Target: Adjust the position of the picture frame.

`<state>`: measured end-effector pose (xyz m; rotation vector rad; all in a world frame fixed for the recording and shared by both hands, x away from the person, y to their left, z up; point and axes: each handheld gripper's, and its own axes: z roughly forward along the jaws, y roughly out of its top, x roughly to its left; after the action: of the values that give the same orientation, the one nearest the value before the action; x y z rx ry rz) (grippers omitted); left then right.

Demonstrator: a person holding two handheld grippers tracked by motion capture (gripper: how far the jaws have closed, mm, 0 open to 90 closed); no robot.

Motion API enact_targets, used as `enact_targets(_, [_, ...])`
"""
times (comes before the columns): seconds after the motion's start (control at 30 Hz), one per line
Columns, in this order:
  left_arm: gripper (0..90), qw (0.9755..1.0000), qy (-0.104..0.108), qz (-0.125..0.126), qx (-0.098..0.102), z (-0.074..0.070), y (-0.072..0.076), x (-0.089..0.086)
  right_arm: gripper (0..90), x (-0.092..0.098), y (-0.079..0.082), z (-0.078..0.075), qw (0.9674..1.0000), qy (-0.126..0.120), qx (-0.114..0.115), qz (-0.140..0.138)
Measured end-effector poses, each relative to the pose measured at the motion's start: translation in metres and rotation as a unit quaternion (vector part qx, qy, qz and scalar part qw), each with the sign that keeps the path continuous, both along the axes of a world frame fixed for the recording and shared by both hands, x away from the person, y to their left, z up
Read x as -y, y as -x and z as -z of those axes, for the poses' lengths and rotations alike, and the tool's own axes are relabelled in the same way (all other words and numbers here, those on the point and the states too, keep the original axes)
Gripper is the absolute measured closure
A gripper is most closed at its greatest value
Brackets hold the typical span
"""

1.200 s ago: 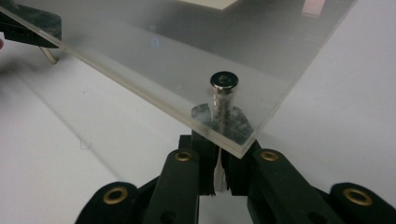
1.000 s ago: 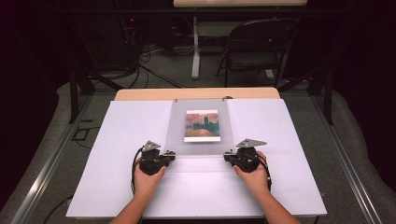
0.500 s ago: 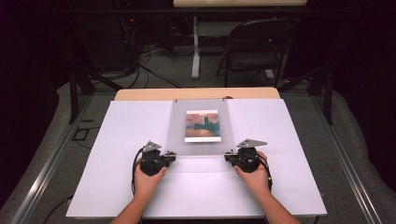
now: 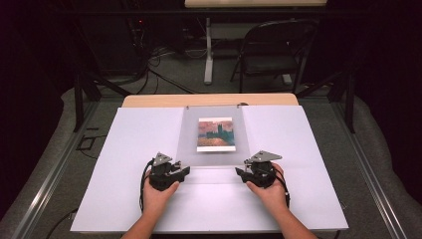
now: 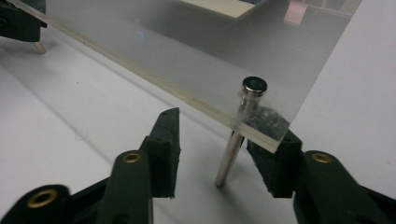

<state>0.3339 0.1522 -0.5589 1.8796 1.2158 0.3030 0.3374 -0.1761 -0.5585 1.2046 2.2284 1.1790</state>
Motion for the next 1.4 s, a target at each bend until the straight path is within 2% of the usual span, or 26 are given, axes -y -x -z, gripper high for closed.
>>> enact_targets(0.03, [46.3,1.0,0.0,0.0,0.0,0.0,0.0,0.0,50.7,0.0,0.0,0.0,1.0,0.0,0.0,0.0])
enact_targets(0.13, [44.6,1.0,-0.007,0.002,-0.004,-0.001,0.004,0.001,46.7,0.001,0.003,-0.001,0.9999,0.01,-0.004,0.001])
enact_targets(0.3, [38.4,0.9996,-0.018,0.018,-0.012,-0.008,0.011,-0.001,44.0,0.011,0.013,-0.007,0.9994,0.018,-0.03,-0.004])
enact_targets(0.4, [38.1,0.9995,-0.021,0.024,-0.006,-0.014,0.017,-0.004,43.1,0.015,0.018,-0.009,0.9992,0.023,-0.032,0.0])
enact_targets(0.57, [37.8,0.999,-0.017,0.042,0.007,-0.023,0.028,-0.01,44.7,0.029,0.03,-0.018,0.9996,0.005,-0.029,0.003])
enact_targets(0.63, [38.6,0.9986,-0.015,0.046,0.02,-0.025,0.033,-0.014,45.1,0.033,0.034,-0.02,0.9995,-0.003,-0.031,-0.002])
enact_targets(0.67, [37.5,0.9981,-0.023,0.044,0.037,-0.026,0.038,-0.017,46.2,0.036,0.038,-0.022,0.9996,0.003,-0.026,-0.006])
enact_targets(0.73, [37.2,0.9982,-0.023,0.042,0.036,-0.027,0.04,-0.02,46.4,0.037,0.04,-0.023,0.9997,0.004,-0.022,-0.009])
enact_targets(0.9, [34.0,0.9988,-0.004,0.03,0.039,-0.029,0.045,-0.03,43.7,0.044,0.049,-0.025,0.9999,0.001,-0.002,-0.011])
enact_targets(0.97, [33.1,0.9986,0.005,0.025,0.046,-0.029,0.047,-0.035,43.0,0.047,0.051,-0.027,0.9999,0.002,-0.004,-0.01])
enact_targets(1.23, [31.2,0.9985,0.006,0.03,0.046,-0.029,0.047,-0.044,42.4,0.059,0.052,-0.032,0.9995,-0.031,-0.006,-0.001])
enact_targets(1.3, [31.3,0.9986,0.008,0.028,0.045,-0.029,0.046,-0.045,40.4,0.06,0.052,-0.031,0.9995,-0.031,-0.002,0.008])
enact_targets(1.4, [31.3,0.9987,0.01,0.029,0.042,-0.031,0.045,-0.046,38.9,0.06,0.051,-0.029,0.9994,-0.031,-0.012,0.008])
